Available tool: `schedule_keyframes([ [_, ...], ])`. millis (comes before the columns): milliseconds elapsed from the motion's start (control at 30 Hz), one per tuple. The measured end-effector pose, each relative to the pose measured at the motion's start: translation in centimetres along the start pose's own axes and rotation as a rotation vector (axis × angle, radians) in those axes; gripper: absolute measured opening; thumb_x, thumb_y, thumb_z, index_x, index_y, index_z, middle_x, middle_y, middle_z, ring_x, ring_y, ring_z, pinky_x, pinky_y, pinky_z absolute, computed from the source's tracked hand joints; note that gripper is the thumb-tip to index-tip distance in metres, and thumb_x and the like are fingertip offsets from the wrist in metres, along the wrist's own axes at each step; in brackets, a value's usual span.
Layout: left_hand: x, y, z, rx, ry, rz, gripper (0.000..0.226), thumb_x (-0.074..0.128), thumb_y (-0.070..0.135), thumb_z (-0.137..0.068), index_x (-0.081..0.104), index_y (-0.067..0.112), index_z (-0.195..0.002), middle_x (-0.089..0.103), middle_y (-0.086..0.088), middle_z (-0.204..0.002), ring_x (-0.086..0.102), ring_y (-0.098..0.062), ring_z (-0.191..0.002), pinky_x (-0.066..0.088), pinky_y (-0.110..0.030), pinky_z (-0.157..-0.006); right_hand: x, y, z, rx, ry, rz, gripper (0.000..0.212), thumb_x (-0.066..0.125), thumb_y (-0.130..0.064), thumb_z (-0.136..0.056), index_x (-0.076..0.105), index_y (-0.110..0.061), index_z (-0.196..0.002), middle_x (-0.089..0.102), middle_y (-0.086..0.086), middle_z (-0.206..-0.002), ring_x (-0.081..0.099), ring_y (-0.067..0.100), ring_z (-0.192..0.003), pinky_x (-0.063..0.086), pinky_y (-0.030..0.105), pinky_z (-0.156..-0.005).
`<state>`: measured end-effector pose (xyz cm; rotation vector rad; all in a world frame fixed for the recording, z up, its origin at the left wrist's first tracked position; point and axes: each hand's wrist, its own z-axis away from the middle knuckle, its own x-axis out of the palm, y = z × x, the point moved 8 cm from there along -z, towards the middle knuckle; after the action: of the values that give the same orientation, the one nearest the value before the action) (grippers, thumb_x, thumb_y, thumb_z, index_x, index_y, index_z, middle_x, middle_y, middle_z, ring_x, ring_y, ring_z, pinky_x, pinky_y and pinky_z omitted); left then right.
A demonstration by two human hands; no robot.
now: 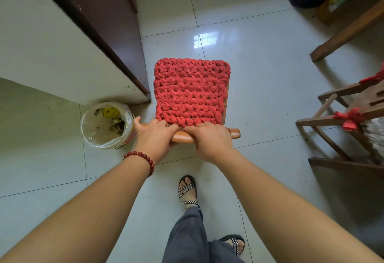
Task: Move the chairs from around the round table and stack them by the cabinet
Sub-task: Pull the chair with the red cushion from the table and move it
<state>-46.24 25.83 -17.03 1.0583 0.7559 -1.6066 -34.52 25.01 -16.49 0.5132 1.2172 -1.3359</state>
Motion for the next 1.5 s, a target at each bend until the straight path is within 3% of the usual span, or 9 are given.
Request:
schedule_keyframes([
  [267, -0.3, 0.0, 0.3, -0.014, 0.023, 0.057, 0.033, 0.057, 0.049, -0.084, 0.052, 0.043, -0.116, 0.054, 0.009, -0.112, 0.046, -0.016, -0.113, 0.008, -0.062, -0.104, -0.5, 0.5, -0.1, 0.009, -0.012, -0.137, 0.037, 0.063, -0.022, -0.079, 0.061, -0.028, -0.115, 0.062, 0.000, -0.104, 0.057, 0.025, -0.097, 0.041, 0.033, -0.072],
  [400, -0.7, -0.2, 0.6, 0.000, -0.011, 0.110, 0.059, 0.062, 0.053, -0.078, 0.039, 0.041, -0.131, 0.048, 0.009, -0.130, 0.038, -0.013, -0.126, 0.006, -0.062, -0.106, -1.6, 0.7, 0.2, 0.023, -0.061, -0.271, 0.056, 0.077, -0.034, -0.069, 0.057, -0.025, -0.121, 0.059, 0.001, -0.112, 0.052, 0.023, -0.107, 0.046, 0.037, -0.082],
  [500, -2.2, 0.0, 0.9, 0.040, 0.019, 0.222, 0.064, 0.059, 0.063, -0.075, 0.038, 0.044, -0.131, 0.047, 0.015, -0.131, 0.039, -0.009, -0.125, 0.009, -0.061, -0.105, -2.9, 1.3, 1.0, 0.066, -0.048, -0.321, 0.061, 0.078, -0.043, -0.069, 0.055, -0.026, -0.124, 0.057, -0.002, -0.113, 0.050, 0.019, -0.110, 0.041, 0.029, -0.077],
  [633, -4.4, 0.2, 1.2, 0.049, 0.053, 0.288, 0.055, 0.050, 0.066, -0.079, 0.041, 0.043, -0.128, 0.047, 0.017, -0.132, 0.039, -0.007, -0.126, 0.011, -0.060, -0.106, -4.6, 1.7, 1.8, 0.084, -0.009, -0.361, 0.058, 0.075, -0.045, -0.073, 0.057, -0.022, -0.123, 0.058, 0.001, -0.116, 0.051, 0.019, -0.111, 0.045, 0.032, -0.086],
  [800, -8.4, 0.9, 1.6, 0.068, 0.155, 0.387, 0.036, 0.049, 0.053, -0.087, 0.050, 0.039, -0.119, 0.053, 0.015, -0.124, 0.045, -0.010, -0.120, 0.016, -0.055, -0.105, -7.9, 2.8, 2.6, 0.148, 0.116, -0.462, 0.050, 0.075, -0.033, -0.075, 0.060, -0.018, -0.120, 0.060, 0.002, -0.116, 0.054, 0.019, -0.108, 0.043, 0.031, -0.090],
  [967, -12.0, 1.1, 1.2, 0.114, 0.305, 0.629, 0.011, 0.062, 0.034, -0.085, 0.057, 0.027, -0.092, 0.051, 0.008, -0.094, 0.052, -0.012, -0.091, 0.045, -0.039, -0.082, -10.6, 3.7, 3.7, 0.257, 0.358, -0.666, 0.038, 0.075, -0.027, -0.075, 0.064, -0.019, -0.112, 0.063, -0.002, -0.106, 0.056, 0.011, -0.096, 0.043, 0.022, -0.084],
  [1200, -13.8, 2.0, -0.4, 0.060, 0.313, 0.785, 0.017, 0.053, 0.047, -0.084, 0.055, 0.030, -0.086, 0.053, 0.009, -0.091, 0.054, -0.007, -0.087, 0.044, -0.030, -0.075, -12.9, 6.0, 5.3, 0.379, 0.511, -0.856, 0.024, 0.072, -0.022, -0.076, 0.068, -0.025, -0.099, 0.065, -0.010, -0.095, 0.059, 0.001, -0.082, 0.047, 0.019, -0.077],
  [1333, -15.0, 2.9, -1.8, 0.066, 0.283, 0.858, 0.009, 0.054, 0.039, -0.087, 0.056, 0.031, -0.090, 0.055, 0.010, -0.097, 0.053, 0.000, -0.091, 0.043, -0.025, -0.078, -14.8, 7.1, 5.5, 0.398, 0.581, -0.899, 0.022, 0.072, -0.022, -0.077, 0.066, -0.028, -0.097, 0.064, -0.015, -0.094, 0.058, -0.004, -0.082, 0.045, 0.012, -0.074],
  [1500, -18.2, 4.9, -3.3, 0.129, 0.288, 0.871, 0.005, 0.057, 0.033, -0.088, 0.057, 0.029, -0.092, 0.058, 0.005, -0.098, 0.055, -0.004, -0.090, 0.042, -0.022, -0.077, -17.4, 8.2, 6.1, 0.420, 0.635, -0.928, 0.020, 0.071, -0.023, -0.078, 0.064, -0.033, -0.094, 0.063, -0.016, -0.095, 0.056, -0.008, -0.084, 0.043, 0.007, -0.071],
])
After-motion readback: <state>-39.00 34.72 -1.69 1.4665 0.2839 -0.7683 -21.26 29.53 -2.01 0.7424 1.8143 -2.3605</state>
